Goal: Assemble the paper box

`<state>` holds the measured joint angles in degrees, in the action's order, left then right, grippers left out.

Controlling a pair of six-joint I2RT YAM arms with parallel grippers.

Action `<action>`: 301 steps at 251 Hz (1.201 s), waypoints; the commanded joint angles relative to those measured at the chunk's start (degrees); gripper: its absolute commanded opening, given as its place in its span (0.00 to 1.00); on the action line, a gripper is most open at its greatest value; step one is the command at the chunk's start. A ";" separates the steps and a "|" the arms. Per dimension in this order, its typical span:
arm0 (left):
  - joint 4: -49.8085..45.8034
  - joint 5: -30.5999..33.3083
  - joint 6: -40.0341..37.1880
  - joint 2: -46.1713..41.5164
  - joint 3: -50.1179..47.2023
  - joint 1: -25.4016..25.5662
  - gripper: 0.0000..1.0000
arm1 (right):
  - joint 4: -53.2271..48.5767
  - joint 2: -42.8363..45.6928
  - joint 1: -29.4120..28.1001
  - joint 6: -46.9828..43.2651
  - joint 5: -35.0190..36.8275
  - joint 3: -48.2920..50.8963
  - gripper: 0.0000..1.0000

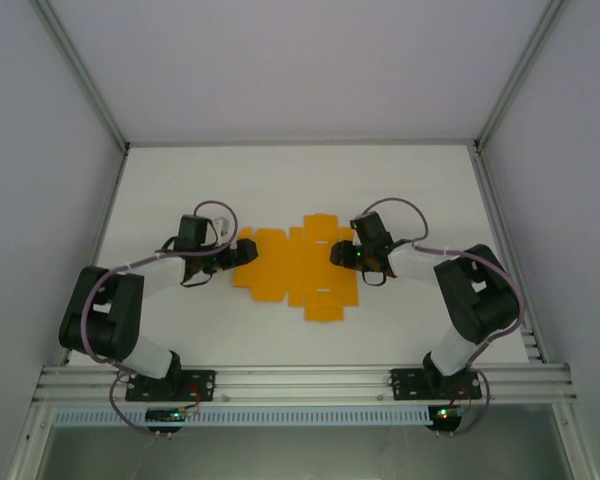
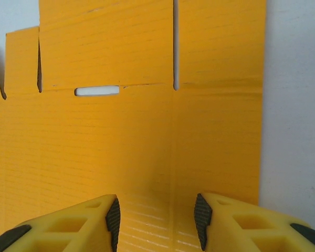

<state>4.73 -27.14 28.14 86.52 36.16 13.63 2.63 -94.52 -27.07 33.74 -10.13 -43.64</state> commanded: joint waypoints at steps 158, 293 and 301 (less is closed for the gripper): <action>20.85 -12.44 14.20 -11.19 -1.53 -0.39 0.00 | -8.70 19.09 7.84 -7.73 -7.53 -0.34 0.93; 25.62 -16.54 25.79 -29.58 -1.89 -1.52 0.00 | -3.32 31.27 17.56 -9.04 -36.18 0.55 0.78; 26.00 -16.94 26.06 -29.83 -1.96 -1.50 0.00 | -3.01 30.68 17.58 -8.27 -37.64 0.63 0.74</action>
<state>27.27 -42.28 51.72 58.43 34.54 12.36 -3.18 -62.74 -9.50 24.88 -39.86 -42.98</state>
